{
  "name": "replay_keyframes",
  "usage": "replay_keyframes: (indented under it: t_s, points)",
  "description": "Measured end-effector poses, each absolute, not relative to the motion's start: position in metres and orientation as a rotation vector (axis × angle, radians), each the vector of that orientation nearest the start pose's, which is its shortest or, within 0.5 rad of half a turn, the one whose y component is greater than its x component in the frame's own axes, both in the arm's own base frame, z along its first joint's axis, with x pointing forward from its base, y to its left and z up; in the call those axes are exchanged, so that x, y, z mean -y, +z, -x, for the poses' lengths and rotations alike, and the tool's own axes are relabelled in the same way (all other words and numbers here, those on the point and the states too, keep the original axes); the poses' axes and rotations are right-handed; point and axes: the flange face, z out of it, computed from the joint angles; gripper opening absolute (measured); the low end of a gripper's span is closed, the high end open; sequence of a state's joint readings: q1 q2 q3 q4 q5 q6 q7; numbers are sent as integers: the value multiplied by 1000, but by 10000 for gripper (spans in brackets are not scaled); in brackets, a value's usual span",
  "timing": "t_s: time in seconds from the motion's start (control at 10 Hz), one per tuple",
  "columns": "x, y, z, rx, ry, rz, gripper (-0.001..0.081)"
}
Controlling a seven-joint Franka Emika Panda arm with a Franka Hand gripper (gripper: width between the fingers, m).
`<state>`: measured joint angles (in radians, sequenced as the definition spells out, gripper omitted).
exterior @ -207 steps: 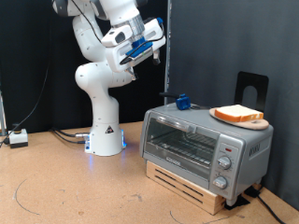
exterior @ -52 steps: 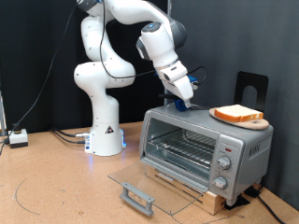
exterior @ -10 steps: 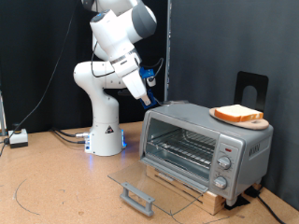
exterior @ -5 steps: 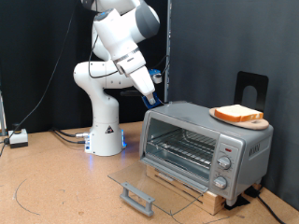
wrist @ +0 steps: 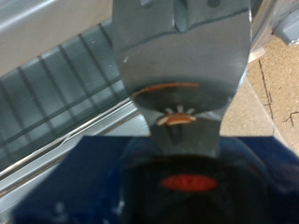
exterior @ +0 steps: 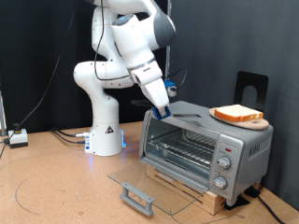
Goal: Make a piece of toast with the oven
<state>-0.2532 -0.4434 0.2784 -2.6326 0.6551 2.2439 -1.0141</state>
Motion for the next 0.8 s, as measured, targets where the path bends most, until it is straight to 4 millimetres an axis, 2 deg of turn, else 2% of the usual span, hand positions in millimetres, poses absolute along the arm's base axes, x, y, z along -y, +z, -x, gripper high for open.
replay_keyframes:
  t_s: [0.3, 0.6, 0.8]
  points:
    - [-41, 380, -418, 824, -339, 2655, 399]
    - [-62, 373, -422, 836, -330, 2626, 399]
    - [-73, 375, -424, 819, -360, 2609, 399]
